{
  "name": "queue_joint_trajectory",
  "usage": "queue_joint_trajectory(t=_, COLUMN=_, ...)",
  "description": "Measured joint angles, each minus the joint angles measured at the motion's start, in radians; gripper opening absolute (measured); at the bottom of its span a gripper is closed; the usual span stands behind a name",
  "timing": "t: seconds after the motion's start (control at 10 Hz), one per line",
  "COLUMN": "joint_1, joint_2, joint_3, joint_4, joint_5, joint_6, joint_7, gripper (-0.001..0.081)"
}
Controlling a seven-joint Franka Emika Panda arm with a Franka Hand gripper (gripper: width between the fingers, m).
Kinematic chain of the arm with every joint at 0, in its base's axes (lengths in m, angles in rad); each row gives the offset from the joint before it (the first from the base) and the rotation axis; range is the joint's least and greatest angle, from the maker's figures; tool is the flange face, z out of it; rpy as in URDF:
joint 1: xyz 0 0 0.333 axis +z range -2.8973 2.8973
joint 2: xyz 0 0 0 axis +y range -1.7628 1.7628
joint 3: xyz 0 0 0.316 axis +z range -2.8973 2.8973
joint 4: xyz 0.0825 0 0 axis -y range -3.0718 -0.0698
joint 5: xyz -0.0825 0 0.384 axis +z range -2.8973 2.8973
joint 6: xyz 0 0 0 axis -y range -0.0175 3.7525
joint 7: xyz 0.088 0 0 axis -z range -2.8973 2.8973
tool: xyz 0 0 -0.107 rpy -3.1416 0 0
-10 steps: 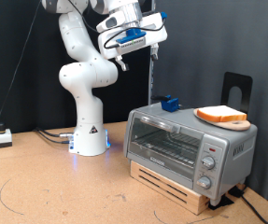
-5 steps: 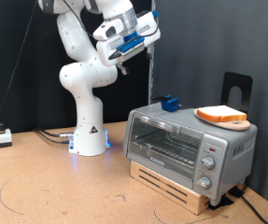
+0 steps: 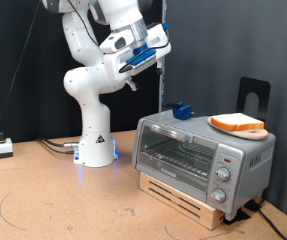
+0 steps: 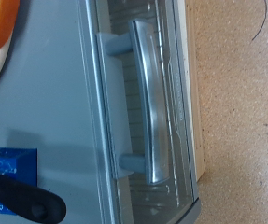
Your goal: Make a piece of toast with the oven
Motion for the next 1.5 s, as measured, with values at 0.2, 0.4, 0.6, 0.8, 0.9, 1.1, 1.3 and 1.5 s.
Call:
queue_joint_trajectory(t=0.2, joint_1=0.016, joint_2=-0.002, joint_3=-0.033, joint_4=0.006, joint_5=0.054, joint_6=-0.072, joint_7=-0.085, gripper=0.0810)
queue_joint_trajectory(t=0.4, joint_1=0.015, joint_2=-0.007, joint_3=-0.029, joint_4=-0.039, joint_5=0.031, joint_6=-0.031, joint_7=-0.125, gripper=0.0810)
queue_joint_trajectory(t=0.6, joint_1=0.013, joint_2=-0.001, joint_3=-0.010, joint_4=-0.112, joint_5=-0.029, joint_6=0.027, joint_7=-0.125, gripper=0.0810)
queue_joint_trajectory(t=0.8, joint_1=0.013, joint_2=0.007, joint_3=0.006, joint_4=-0.183, joint_5=-0.045, joint_6=0.094, joint_7=-0.124, gripper=0.0810)
queue_joint_trajectory(t=0.9, joint_1=0.013, joint_2=0.011, joint_3=0.014, joint_4=-0.217, joint_5=-0.046, joint_6=0.136, joint_7=-0.117, gripper=0.0810)
queue_joint_trajectory(t=1.1, joint_1=0.013, joint_2=0.030, joint_3=0.031, joint_4=-0.267, joint_5=-0.048, joint_6=0.203, joint_7=-0.099, gripper=0.0810)
queue_joint_trajectory(t=1.3, joint_1=0.013, joint_2=0.058, joint_3=0.043, joint_4=-0.297, joint_5=-0.048, joint_6=0.253, joint_7=-0.088, gripper=0.0810)
queue_joint_trajectory(t=1.5, joint_1=0.014, joint_2=0.083, joint_3=0.050, joint_4=-0.314, joint_5=-0.041, joint_6=0.291, joint_7=-0.088, gripper=0.0810)
